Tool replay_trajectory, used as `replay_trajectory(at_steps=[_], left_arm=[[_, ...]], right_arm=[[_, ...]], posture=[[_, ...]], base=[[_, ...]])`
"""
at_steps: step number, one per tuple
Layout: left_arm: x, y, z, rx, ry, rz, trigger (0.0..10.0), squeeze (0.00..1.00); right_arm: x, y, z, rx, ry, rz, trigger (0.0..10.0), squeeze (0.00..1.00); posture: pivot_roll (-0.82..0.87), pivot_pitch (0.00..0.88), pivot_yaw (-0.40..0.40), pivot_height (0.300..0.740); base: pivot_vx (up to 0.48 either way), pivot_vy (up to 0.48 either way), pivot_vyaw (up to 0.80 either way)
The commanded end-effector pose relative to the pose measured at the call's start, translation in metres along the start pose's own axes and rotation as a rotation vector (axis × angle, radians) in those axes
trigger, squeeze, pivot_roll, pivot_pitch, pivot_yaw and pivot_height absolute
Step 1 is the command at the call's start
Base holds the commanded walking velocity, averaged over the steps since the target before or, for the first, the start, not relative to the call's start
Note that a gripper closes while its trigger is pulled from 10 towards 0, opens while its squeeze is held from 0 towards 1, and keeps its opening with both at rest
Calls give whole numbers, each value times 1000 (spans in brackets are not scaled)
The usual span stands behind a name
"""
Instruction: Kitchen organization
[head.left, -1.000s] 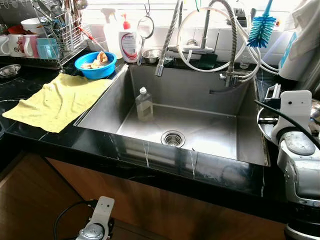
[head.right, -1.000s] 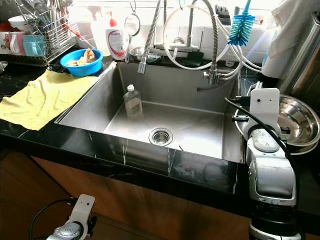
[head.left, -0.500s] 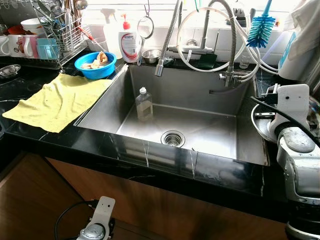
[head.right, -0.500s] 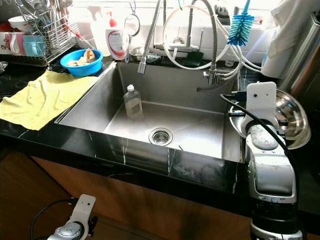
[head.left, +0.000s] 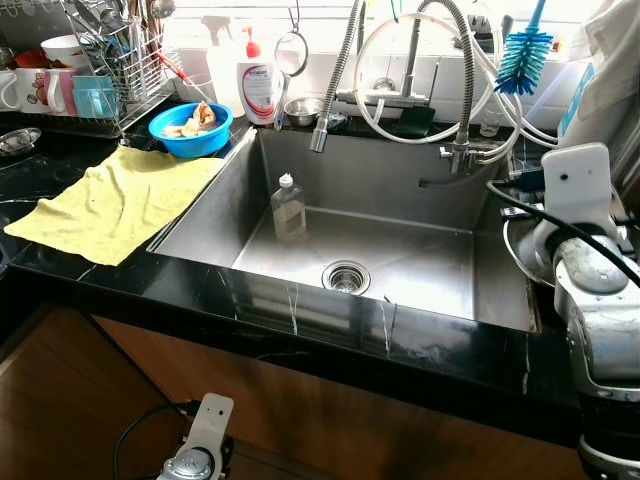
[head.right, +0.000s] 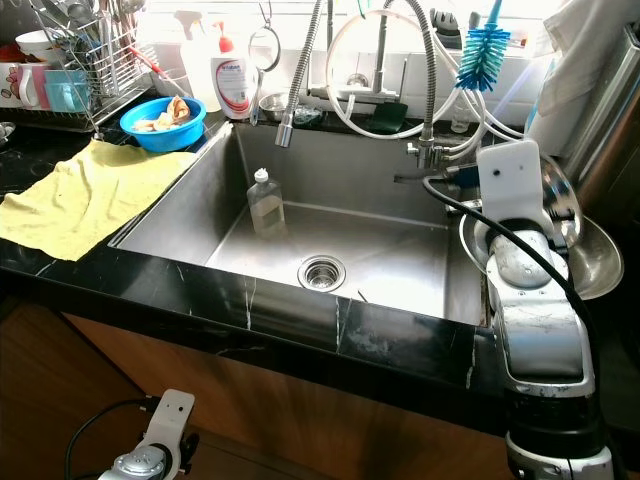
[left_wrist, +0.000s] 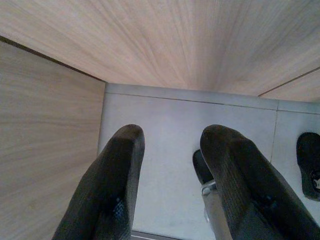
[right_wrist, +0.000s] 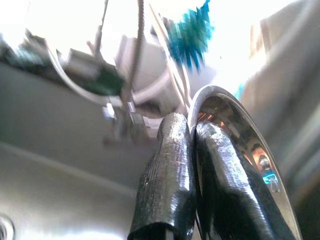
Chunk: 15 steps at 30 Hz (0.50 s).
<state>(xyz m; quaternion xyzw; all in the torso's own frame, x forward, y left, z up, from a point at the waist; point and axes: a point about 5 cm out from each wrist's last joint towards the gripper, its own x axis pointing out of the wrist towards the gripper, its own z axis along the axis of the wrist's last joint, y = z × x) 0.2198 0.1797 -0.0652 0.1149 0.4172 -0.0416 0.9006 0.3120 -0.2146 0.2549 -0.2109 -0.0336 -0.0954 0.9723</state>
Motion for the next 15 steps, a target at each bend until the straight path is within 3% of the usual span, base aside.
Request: replay_trajectory(at_steps=[1, 5, 7, 12, 15], left_arm=[[-1, 3, -5, 7, 24, 11, 10000, 0], [-1, 4, -6, 7, 25, 14, 10000, 0], [-1, 6, -6, 6, 25, 17, 10000, 0], [-1, 6, -6, 4, 24, 19, 10000, 0], [-1, 7, -6, 6, 23, 20, 10000, 0]], right_arm=[[-3, 7, 25, -18, -148, 61, 10000, 0], [-7, 32, 32, 3, -218, 219, 10000, 0], [-21, 66, 35, 1, -309, 469, 10000, 0], [-29, 84, 28, 195, -282, 599, 10000, 0], [-27, 88, 18, 242, -252, 614, 10000, 0]], posture=[[-159, 0, 52, 740], [-158, 0, 52, 740], [-155, 0, 51, 740], [-150, 0, 51, 740], [-154, 0, 53, 740]], base=[[0, 0, 0], [0, 0, 0], [0, 0, 0], [0, 0, 0], [0, 0, 0]])
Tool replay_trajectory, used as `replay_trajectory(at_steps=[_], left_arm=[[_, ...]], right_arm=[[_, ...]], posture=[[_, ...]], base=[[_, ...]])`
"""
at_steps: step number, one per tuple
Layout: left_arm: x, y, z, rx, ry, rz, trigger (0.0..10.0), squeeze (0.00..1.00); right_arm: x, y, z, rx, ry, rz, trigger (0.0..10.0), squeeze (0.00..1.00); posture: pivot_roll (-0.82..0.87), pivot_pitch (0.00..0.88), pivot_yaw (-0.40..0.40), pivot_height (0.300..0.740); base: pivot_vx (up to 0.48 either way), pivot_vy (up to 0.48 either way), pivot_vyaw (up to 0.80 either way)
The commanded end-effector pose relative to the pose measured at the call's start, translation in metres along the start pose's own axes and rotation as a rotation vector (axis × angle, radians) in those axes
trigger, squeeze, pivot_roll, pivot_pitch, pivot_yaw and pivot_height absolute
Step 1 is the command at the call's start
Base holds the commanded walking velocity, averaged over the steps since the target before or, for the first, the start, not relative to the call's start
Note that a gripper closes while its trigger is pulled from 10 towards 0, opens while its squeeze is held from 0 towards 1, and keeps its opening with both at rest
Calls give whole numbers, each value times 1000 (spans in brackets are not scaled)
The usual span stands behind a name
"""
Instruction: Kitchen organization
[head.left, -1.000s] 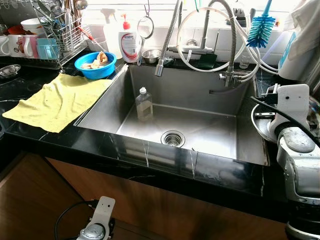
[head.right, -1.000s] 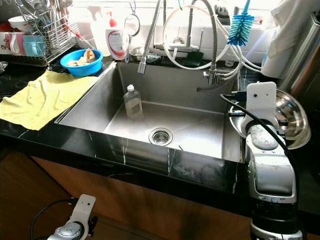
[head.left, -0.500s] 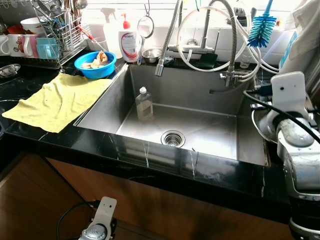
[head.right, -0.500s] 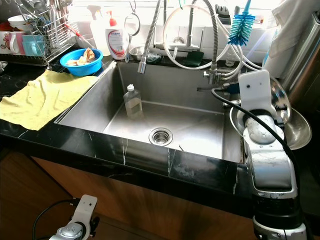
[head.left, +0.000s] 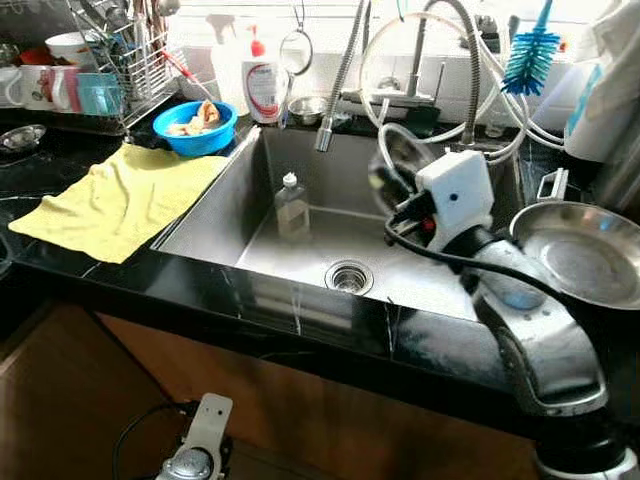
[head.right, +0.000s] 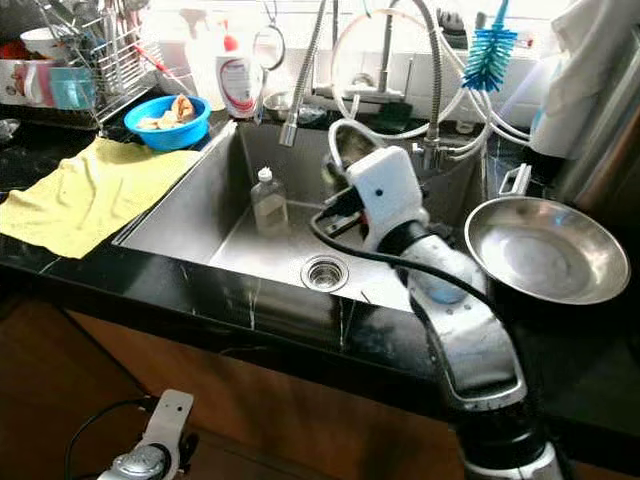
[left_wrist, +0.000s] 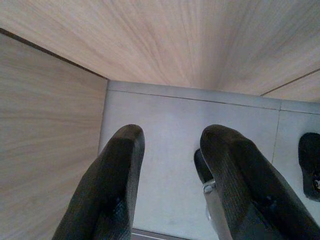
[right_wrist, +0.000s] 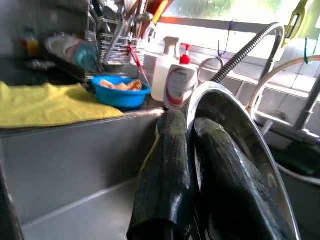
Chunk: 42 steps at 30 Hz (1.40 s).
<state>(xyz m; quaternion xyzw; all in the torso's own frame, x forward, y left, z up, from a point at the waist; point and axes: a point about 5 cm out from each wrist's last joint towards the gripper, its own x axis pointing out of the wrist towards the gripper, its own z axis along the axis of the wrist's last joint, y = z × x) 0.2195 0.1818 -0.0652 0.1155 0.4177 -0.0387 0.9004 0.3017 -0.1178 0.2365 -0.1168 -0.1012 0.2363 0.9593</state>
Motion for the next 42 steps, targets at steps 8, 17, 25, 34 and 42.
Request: replay_trajectory(at_steps=[8, 17, 25, 34, 42], left_arm=[[-1, 5, -5, 6, 22, 15, 10000, 0], [-1, 6, -4, 6, 21, 18, 10000, 0], [0, 4, -3, 2, 18, 14, 10000, 0], [0, 4, -3, -5, 17, 16, 10000, 0], [0, 4, -3, -7, 19, 19, 10000, 0]], right_arm=[[0, -4, -37, 185, 90, -11, 10000, 0], [9, -10, -45, 234, 122, -30, 10000, 0], [26, -16, -60, 291, 225, -62, 10000, 0], [36, -15, -72, 334, 275, -70, 10000, 0], [33, -31, -90, 350, 370, -203, 10000, 0]], posture=[[-145, 0, 49, 740], [-146, 0, 51, 740], [-143, 0, 43, 740], [-136, 0, 36, 740], [-136, 0, 36, 740]], base=[[0, 0, 0], [0, 0, 0], [0, 0, 0], [0, 0, 0], [0, 0, 0]])
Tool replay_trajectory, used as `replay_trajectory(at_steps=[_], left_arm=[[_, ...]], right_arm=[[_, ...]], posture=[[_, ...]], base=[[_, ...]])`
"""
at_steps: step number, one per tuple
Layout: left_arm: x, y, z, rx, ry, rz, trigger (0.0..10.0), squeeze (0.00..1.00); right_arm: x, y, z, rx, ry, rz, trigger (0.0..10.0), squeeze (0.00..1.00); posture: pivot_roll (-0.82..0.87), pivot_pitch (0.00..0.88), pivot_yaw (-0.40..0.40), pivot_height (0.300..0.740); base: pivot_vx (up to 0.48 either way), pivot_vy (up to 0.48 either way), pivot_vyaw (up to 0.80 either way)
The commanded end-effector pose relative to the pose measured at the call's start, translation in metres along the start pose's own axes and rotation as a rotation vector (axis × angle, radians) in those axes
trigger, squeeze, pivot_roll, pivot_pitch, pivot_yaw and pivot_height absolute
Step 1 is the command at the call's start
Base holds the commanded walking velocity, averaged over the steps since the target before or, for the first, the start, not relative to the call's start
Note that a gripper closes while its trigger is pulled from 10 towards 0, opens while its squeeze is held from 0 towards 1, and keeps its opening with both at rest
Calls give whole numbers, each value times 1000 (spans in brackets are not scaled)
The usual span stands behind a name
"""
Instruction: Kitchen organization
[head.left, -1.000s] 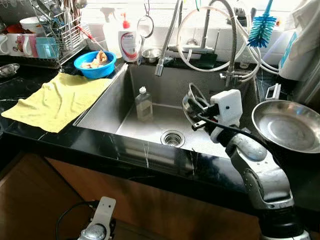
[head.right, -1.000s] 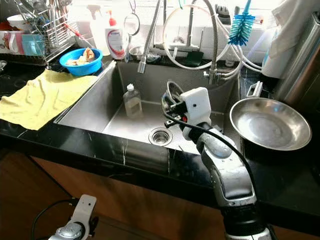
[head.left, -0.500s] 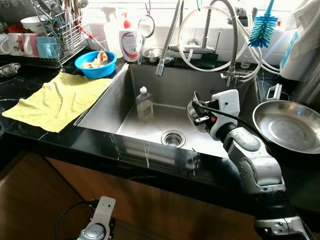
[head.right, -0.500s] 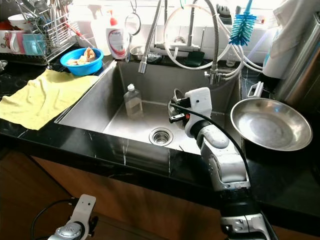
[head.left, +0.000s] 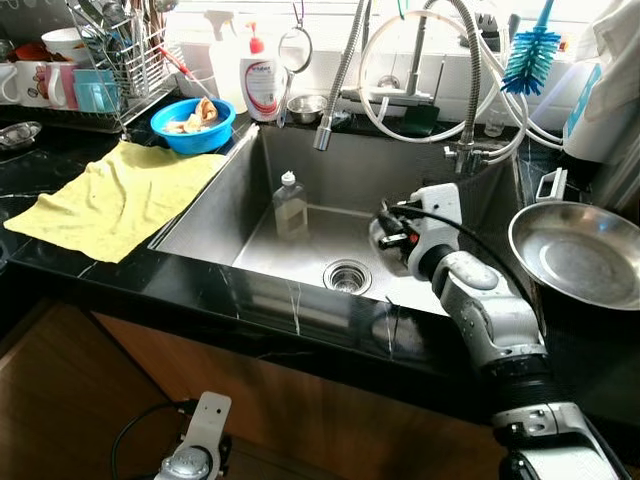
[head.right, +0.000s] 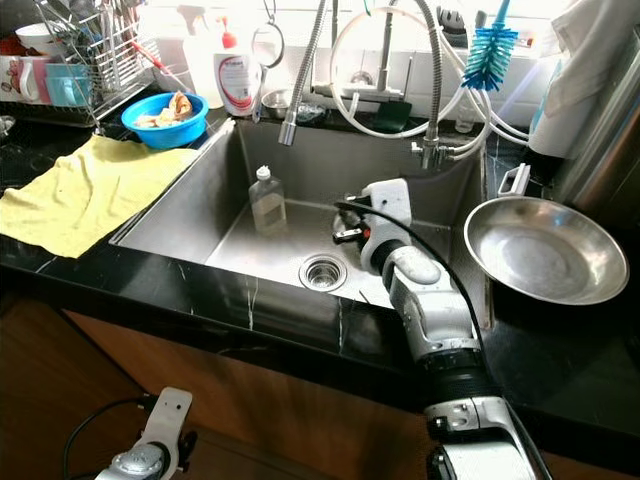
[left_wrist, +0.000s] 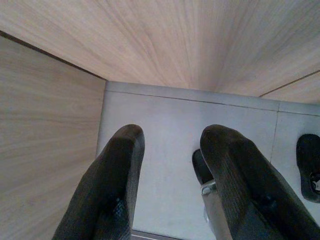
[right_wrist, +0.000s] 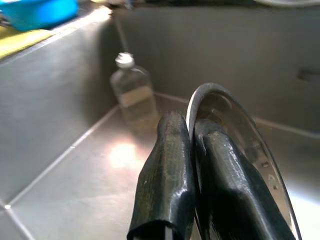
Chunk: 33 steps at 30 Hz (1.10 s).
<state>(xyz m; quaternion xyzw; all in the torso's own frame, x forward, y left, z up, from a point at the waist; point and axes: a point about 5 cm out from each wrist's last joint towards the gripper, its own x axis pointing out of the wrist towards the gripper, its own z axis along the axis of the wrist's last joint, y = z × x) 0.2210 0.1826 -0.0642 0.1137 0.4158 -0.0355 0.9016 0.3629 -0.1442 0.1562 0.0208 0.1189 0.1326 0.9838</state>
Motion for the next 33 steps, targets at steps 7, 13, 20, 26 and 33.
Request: replay_trajectory(at_steps=[7, 13, 20, 26, 33], left_arm=[[-1, 3, -5, 1, 23, 11, 10000, 0], [-1, 4, -6, 2, 27, 12, 10000, 0], [-1, 4, -7, 5, 29, 11, 10000, 0], [-1, 3, -8, 2, 29, 10, 10000, 0], [-2, 3, -10, 4, 36, 11, 10000, 0]], right_arm=[[2, -5, 8, -9, -22, -40, 10000, 0], [1, -6, 8, -5, -34, -50, 10000, 0], [0, -6, 5, -8, -25, -51, 10000, 475], [-1, -7, 4, -20, -29, -53, 10000, 914], [-2, -7, 6, -28, -39, -55, 10000, 788]], posture=[[-139, 0, 38, 740], [-136, 0, 39, 740], [-134, 0, 38, 740], [-133, 0, 32, 740], [-131, 0, 32, 740]], base=[[0, 0, 0], [0, 0, 0], [0, 0, 0], [0, 0, 0], [0, 0, 0]])
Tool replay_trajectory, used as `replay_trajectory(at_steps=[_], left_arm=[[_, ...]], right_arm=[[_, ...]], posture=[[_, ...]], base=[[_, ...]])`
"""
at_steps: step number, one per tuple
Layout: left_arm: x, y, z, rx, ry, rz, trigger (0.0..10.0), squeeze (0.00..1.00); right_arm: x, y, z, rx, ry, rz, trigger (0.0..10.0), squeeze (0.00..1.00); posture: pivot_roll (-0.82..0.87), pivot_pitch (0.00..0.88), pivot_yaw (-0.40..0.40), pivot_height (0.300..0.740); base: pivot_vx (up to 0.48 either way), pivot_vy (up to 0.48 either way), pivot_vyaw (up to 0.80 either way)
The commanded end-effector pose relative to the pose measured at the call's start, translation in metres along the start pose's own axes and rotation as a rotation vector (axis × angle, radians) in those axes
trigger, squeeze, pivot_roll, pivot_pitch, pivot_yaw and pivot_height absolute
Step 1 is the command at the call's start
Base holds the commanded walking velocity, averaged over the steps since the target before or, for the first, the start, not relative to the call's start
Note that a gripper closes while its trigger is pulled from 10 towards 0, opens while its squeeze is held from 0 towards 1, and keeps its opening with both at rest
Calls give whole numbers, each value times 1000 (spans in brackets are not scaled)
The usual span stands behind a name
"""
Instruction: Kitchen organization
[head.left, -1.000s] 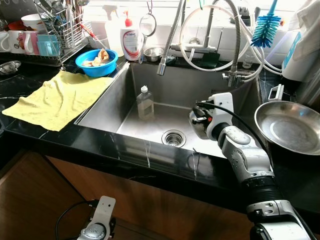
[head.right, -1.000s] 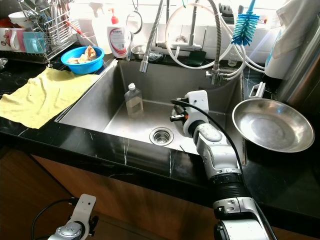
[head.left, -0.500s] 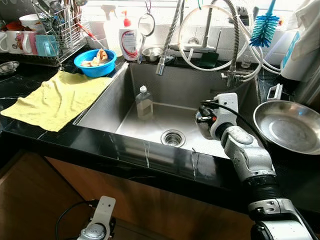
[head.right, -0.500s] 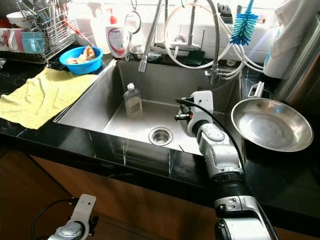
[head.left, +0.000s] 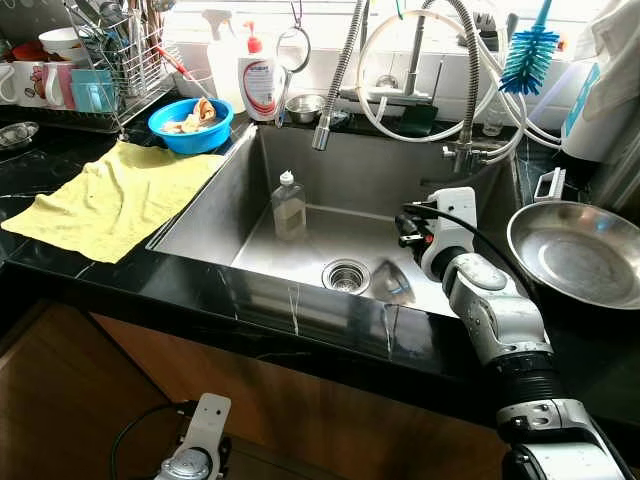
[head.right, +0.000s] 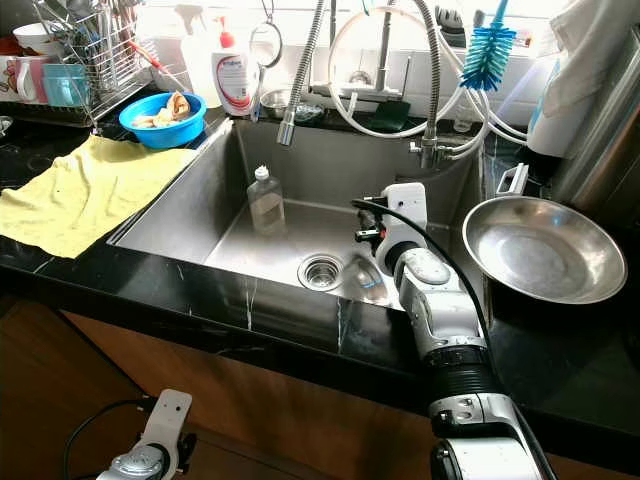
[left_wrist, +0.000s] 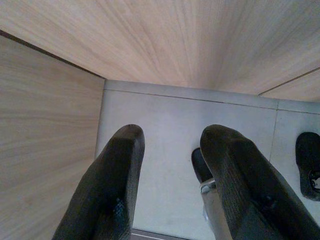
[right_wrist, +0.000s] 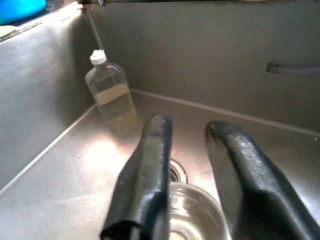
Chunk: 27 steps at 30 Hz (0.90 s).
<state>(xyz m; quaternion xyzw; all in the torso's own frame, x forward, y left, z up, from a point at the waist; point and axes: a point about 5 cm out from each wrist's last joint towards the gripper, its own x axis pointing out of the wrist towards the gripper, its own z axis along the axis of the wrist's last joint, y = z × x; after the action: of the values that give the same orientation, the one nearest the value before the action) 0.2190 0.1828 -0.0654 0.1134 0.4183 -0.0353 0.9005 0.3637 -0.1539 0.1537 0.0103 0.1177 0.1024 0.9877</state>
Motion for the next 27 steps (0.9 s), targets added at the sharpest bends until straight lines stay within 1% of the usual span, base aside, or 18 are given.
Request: replay_trajectory(at_steps=[1, 2, 3, 6, 7, 11, 12, 14, 16, 17, 20, 22, 23, 24, 25, 26, 27], left_arm=[[-1, 3, -8, 5, 31, 12, 10000, 0], [-1, 3, -8, 4, 31, 13, 10000, 0], [-1, 4, -9, 4, 31, 13, 10000, 0], [-2, 4, -9, 5, 32, 13, 10000, 0], [-2, 4, -10, 8, 33, 12, 10000, 0], [-2, 4, -10, 11, 35, 11, 10000, 0], [-2, 4, -10, 11, 35, 11, 10000, 0], [-2, 4, -10, 14, 36, 10, 10000, 0], [-2, 4, -11, 15, 37, 10, 10000, 0], [-2, 4, -11, 17, 37, 8, 10000, 0], [-2, 4, -11, 19, 38, 6, 10000, 0], [-2, 4, -11, 20, 38, 6, 10000, 0], [-2, 3, -11, 20, 37, 4, 10000, 0], [-2, 3, -11, 20, 37, 4, 10000, 0], [-2, 3, -11, 22, 38, 3, 10000, 0], [-2, 3, -11, 23, 38, 2, 10000, 0], [-2, 3, -11, 23, 38, 2, 10000, 0]], right_arm=[[-1, 3, 10, -18, -42, 6, 10000, 635], [-1, 3, 10, -22, -45, 5, 10000, 635], [-2, 3, 11, -27, -49, 6, 10000, 12], [-4, 2, 17, -44, -80, -19, 10000, 0], [-8, 0, 23, -59, -114, -49, 10000, 0], [-17, -2, 31, -87, -160, -94, 10000, 0], [-20, -3, 33, -97, -172, -106, 10000, 0], [-33, -7, 39, -126, -212, -158, 10000, 0], [-35, -8, 40, -130, -217, -172, 10000, 0], [-43, -15, 41, -139, -230, -242, 10000, 0], [-52, -23, 40, -153, -229, -319, 10000, 0], [-60, -31, 38, -138, -232, -377, 10000, 0], [-70, -39, 36, -110, -244, -438, 10000, 0], [-70, -39, 36, -110, -244, -438, 10000, 0], [-77, -45, 34, -75, -256, -484, 10000, 137], [-81, -48, 33, -40, -273, -505, 10000, 1000], [-81, -48, 33, -40, -273, -505, 10000, 1000]], posture=[[-131, 0, 32, 740], [-131, 0, 32, 740], [-131, 0, 32, 740], [-130, 0, 33, 740], [-132, 0, 35, 740], [-133, 0, 36, 740], [-134, 0, 36, 740], [-138, 0, 37, 740], [-138, 0, 37, 740], [-142, 0, 37, 740], [-142, 0, 36, 740], [-141, 0, 34, 740], [-141, 0, 34, 740], [-141, 0, 34, 740], [-145, 0, 35, 740], [-145, 0, 35, 740], [-145, 0, 35, 740]], base=[[0, 0, 0], [0, 0, 0], [0, 0, 0], [0, 0, 0], [0, 0, 0], [0, 0, 0], [0, 0, 0], [0, 0, 0], [0, 0, 0], [0, 0, 0], [0, 0, 0], [0, 0, 0], [0, 0, 0], [0, 0, 0], [0, 0, 0], [0, 0, 0], [0, 0, 0]])
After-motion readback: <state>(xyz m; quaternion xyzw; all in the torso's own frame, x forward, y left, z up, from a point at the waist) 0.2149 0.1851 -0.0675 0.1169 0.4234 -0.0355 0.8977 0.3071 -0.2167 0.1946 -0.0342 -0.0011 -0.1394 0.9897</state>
